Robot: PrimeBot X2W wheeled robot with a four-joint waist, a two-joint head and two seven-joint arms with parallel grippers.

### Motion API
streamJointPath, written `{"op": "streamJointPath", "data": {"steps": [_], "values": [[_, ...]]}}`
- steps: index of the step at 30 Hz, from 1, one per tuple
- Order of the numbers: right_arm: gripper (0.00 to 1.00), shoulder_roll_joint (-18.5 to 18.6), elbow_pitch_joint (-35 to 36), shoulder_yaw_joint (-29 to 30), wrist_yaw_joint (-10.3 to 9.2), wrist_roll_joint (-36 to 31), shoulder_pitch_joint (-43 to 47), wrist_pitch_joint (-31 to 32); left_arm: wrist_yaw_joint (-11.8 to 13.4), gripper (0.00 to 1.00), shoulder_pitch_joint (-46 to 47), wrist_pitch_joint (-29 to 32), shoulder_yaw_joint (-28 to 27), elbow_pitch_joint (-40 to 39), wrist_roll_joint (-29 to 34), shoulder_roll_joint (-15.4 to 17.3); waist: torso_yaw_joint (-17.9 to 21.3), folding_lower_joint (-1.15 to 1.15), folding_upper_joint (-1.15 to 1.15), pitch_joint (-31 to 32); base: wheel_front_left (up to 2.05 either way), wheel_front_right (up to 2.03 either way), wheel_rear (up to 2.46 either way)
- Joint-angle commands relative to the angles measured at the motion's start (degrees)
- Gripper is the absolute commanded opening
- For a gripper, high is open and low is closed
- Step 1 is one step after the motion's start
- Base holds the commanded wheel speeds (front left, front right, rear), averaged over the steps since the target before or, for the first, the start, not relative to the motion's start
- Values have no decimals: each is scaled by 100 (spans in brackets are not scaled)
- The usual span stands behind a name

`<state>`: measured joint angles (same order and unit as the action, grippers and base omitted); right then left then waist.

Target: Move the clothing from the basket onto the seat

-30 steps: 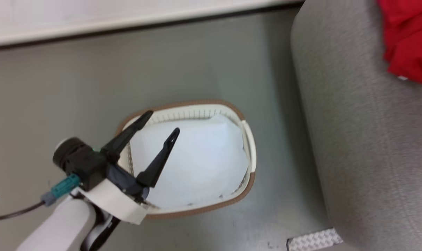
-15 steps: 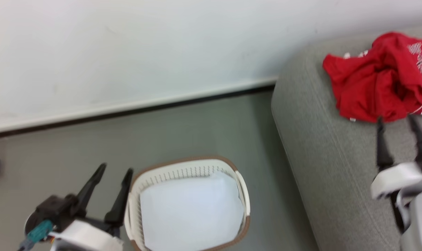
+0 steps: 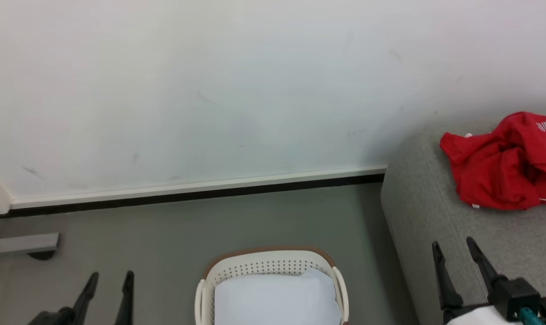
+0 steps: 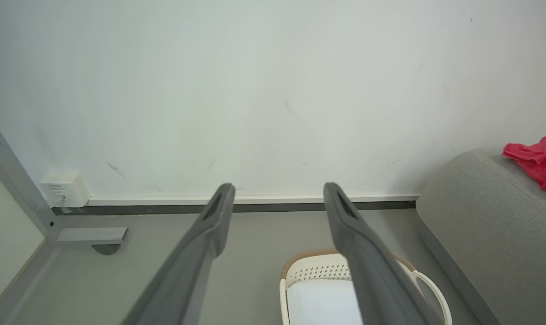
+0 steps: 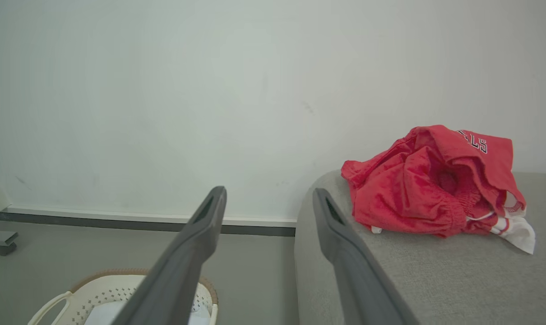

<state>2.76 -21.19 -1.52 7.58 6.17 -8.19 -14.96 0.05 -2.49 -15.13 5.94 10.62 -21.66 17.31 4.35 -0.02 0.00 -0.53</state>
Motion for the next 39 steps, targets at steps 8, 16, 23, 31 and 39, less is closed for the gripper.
{"op": "streamJointPath", "data": {"steps": [8, 16, 23, 31, 39], "values": [[100, 15, 285, -165, -17, 155, 567, -15, -453, 100, -207, -3, -430, 128, 499, -467, -125, 2, 0, 219, 0, 0, 0], [100, 11, 230, -252, -17, 134, 624, -16, -643, 100, -206, -2, -691, 217, 722, -698, -73, 2, 0, 275, 0, 0, 0], [0, 12, 73, -467, -17, 220, 625, -16, -741, 0, -210, -3, -835, 344, 722, -856, -42, 2, 0, 297, 0, 0, 0], [0, -16, -10, -417, 2, 587, 628, 119, -717, 0, -82, 155, -833, 535, 353, -973, -51, 2, 0, 290, 0, 0, 0], [0, 1, 62, -288, 0, 1495, 557, 338, -709, 0, 31, 373, -873, 494, -478, -1023, -76, 2, 0, 276, 0, 0, 0]]}}
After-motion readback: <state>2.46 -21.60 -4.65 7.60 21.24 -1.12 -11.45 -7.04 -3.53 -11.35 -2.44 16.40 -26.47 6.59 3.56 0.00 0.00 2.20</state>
